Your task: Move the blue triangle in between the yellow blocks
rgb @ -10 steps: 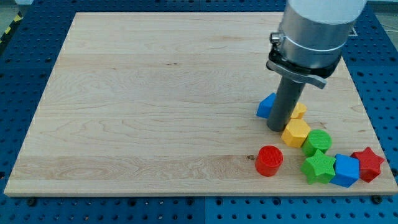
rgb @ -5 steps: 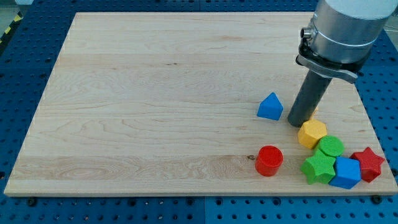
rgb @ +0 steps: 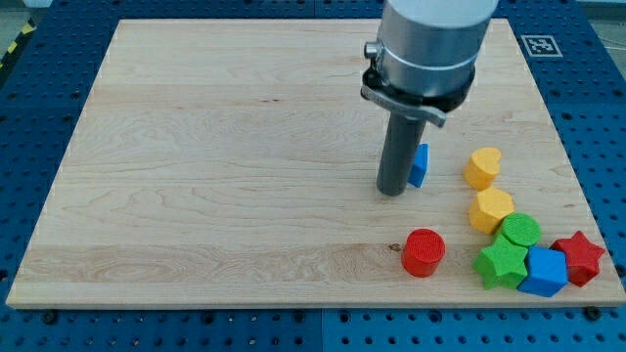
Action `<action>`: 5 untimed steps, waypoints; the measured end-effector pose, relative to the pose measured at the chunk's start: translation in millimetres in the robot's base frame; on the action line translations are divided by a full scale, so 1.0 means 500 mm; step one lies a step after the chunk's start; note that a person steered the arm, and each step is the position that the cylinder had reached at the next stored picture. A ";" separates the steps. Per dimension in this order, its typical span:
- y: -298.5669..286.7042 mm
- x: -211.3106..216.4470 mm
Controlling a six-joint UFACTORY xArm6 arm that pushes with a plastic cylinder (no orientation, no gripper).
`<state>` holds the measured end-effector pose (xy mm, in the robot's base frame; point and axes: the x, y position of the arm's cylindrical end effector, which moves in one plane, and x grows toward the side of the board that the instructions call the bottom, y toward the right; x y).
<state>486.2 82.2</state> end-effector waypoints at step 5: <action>0.038 -0.058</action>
<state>457.3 101.4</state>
